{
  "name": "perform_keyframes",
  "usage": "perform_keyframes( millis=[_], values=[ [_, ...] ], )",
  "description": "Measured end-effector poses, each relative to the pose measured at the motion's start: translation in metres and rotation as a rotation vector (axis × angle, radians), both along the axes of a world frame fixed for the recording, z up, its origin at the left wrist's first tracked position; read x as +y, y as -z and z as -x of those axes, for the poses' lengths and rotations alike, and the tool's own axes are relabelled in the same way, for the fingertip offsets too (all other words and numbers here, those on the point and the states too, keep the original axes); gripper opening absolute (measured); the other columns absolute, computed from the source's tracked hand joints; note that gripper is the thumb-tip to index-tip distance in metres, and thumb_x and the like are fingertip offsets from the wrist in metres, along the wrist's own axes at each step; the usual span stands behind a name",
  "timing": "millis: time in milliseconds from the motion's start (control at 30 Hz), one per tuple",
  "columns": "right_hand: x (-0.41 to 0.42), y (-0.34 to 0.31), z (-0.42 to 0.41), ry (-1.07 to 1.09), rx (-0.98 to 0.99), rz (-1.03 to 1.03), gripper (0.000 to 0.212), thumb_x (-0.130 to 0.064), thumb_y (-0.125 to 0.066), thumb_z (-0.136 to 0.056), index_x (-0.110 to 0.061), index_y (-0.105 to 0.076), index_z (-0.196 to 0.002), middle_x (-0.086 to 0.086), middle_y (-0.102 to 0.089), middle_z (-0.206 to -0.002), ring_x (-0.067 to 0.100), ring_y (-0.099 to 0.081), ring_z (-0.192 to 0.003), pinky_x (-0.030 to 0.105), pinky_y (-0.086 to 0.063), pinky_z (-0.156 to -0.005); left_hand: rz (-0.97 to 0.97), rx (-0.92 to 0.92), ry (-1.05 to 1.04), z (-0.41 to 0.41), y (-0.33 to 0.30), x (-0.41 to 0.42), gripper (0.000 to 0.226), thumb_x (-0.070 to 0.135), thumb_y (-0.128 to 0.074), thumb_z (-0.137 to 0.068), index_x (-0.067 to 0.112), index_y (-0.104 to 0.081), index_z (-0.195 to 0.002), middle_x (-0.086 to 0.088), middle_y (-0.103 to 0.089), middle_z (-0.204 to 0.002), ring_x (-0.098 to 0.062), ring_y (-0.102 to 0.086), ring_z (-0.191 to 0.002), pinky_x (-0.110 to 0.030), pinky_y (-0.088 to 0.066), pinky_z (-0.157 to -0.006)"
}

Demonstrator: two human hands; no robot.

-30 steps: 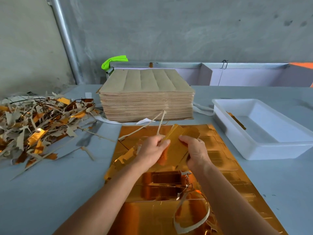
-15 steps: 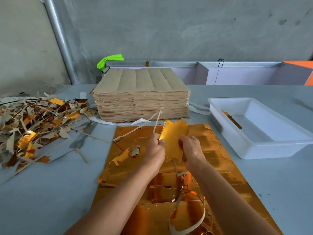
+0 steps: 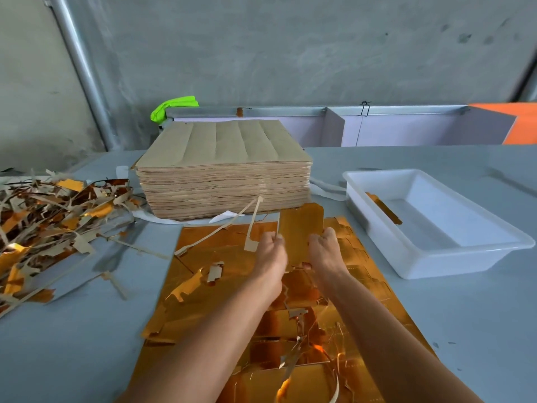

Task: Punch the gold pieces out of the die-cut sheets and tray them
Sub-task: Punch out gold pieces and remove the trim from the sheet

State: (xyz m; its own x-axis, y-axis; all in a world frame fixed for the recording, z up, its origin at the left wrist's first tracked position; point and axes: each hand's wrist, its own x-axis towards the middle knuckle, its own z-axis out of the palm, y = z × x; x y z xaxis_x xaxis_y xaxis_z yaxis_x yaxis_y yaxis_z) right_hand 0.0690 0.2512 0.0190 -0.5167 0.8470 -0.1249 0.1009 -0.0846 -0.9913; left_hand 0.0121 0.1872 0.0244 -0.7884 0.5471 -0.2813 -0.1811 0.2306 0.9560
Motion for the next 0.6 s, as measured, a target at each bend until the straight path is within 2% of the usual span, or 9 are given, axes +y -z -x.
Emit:
perform_keyframes(
  millis=[33, 67, 133, 233, 267, 333, 400, 500, 600],
  values=[
    [0.005, -0.001, 0.0, -0.005, -0.046, -0.01, 0.004, -0.008, -0.039, -0.1, -0.009, -0.037, -0.097, 0.007, -0.05, -0.089, 0.02, -0.054, -0.075, 0.033, -0.049, -0.064, -0.019, 0.0, -0.025, 0.003, 0.002, 0.005, 0.033, 0.026, -0.037, -0.103, 0.018, -0.045, -0.134, 0.005, -0.053, -0.116, -0.013, -0.051, -0.098, -0.037, -0.041, -0.094],
    [0.01, -0.003, 0.0, -0.01, -0.103, -0.041, 0.009, -0.011, -0.04, -0.101, -0.012, -0.04, -0.092, 0.009, -0.053, -0.094, 0.023, -0.057, -0.079, 0.031, -0.05, -0.064, -0.026, -0.002, -0.037, 0.005, 0.002, 0.008, 0.029, 0.024, -0.04, -0.102, 0.016, -0.051, -0.128, 0.004, -0.054, -0.111, -0.014, -0.052, -0.097, -0.037, -0.044, -0.094],
    [0.02, -0.004, -0.002, 0.019, -0.121, -0.067, 0.016, -0.018, -0.041, -0.102, -0.02, -0.044, -0.087, 0.009, -0.06, -0.097, 0.025, -0.064, -0.083, 0.027, -0.052, -0.061, -0.04, -0.012, -0.029, 0.009, 0.003, 0.014, 0.018, 0.021, -0.045, -0.1, 0.015, -0.06, -0.11, -0.006, -0.06, -0.111, -0.02, -0.057, -0.1, -0.045, -0.048, -0.096],
    [0.033, -0.003, -0.004, 0.03, -0.121, -0.082, 0.017, -0.018, -0.039, -0.103, -0.026, -0.049, -0.091, 0.01, -0.063, -0.104, 0.026, -0.064, -0.091, 0.032, -0.053, -0.069, -0.05, -0.042, 0.021, 0.008, 0.003, 0.027, 0.017, 0.016, -0.047, -0.099, 0.009, -0.061, -0.092, -0.012, -0.063, -0.096, -0.023, -0.06, -0.088, -0.051, -0.052, -0.091],
    [0.037, -0.004, -0.005, 0.019, -0.132, -0.092, 0.015, -0.017, -0.038, -0.103, -0.022, -0.052, -0.101, 0.01, -0.063, -0.107, 0.025, -0.063, -0.094, 0.033, -0.053, -0.072, -0.047, -0.035, 0.032, 0.006, 0.001, 0.03, 0.017, 0.016, -0.046, -0.1, 0.01, -0.062, -0.094, -0.012, -0.063, -0.097, -0.023, -0.061, -0.088, -0.051, -0.052, -0.09],
    [0.045, -0.006, -0.005, -0.011, -0.153, -0.105, 0.022, -0.015, -0.035, -0.102, -0.016, -0.05, -0.119, 0.008, -0.061, -0.107, 0.022, -0.062, -0.092, 0.03, -0.051, -0.068, -0.027, -0.012, 0.028, 0.005, -0.001, 0.04, 0.021, 0.019, -0.044, -0.101, 0.014, -0.06, -0.113, -0.008, -0.063, -0.111, -0.024, -0.061, -0.1, -0.049, -0.051, -0.092],
    [0.055, -0.01, -0.007, -0.034, -0.132, -0.091, 0.021, -0.016, -0.038, -0.1, -0.021, -0.05, -0.117, 0.002, -0.061, -0.098, 0.016, -0.06, -0.083, 0.024, -0.046, -0.058, -0.01, 0.006, 0.019, 0.006, -0.004, 0.051, 0.023, 0.022, -0.042, -0.101, 0.016, -0.057, -0.117, -0.009, -0.061, -0.117, -0.027, -0.06, -0.106, -0.048, -0.05, -0.095],
    [0.079, -0.02, -0.014, -0.003, -0.101, -0.113, 0.018, -0.014, -0.044, -0.099, -0.03, -0.051, -0.102, -0.004, -0.06, -0.086, 0.016, -0.06, -0.078, 0.024, -0.046, -0.056, -0.041, -0.035, 0.045, 0.01, -0.012, 0.07, 0.019, 0.015, -0.047, -0.099, 0.011, -0.059, -0.115, -0.013, -0.062, -0.112, -0.029, -0.061, -0.104, -0.046, -0.054, -0.088],
    [0.107, -0.029, -0.024, 0.126, -0.109, -0.124, 0.024, -0.005, -0.05, -0.095, -0.013, -0.057, -0.116, -0.003, -0.059, -0.081, 0.018, -0.063, -0.071, 0.031, -0.054, -0.061, -0.135, -0.128, 0.114, 0.01, -0.024, 0.089, 0.015, 0.005, -0.053, -0.095, 0.009, -0.059, -0.109, -0.013, -0.064, -0.103, -0.025, -0.064, -0.091, -0.035, -0.058, -0.068]
  ],
)
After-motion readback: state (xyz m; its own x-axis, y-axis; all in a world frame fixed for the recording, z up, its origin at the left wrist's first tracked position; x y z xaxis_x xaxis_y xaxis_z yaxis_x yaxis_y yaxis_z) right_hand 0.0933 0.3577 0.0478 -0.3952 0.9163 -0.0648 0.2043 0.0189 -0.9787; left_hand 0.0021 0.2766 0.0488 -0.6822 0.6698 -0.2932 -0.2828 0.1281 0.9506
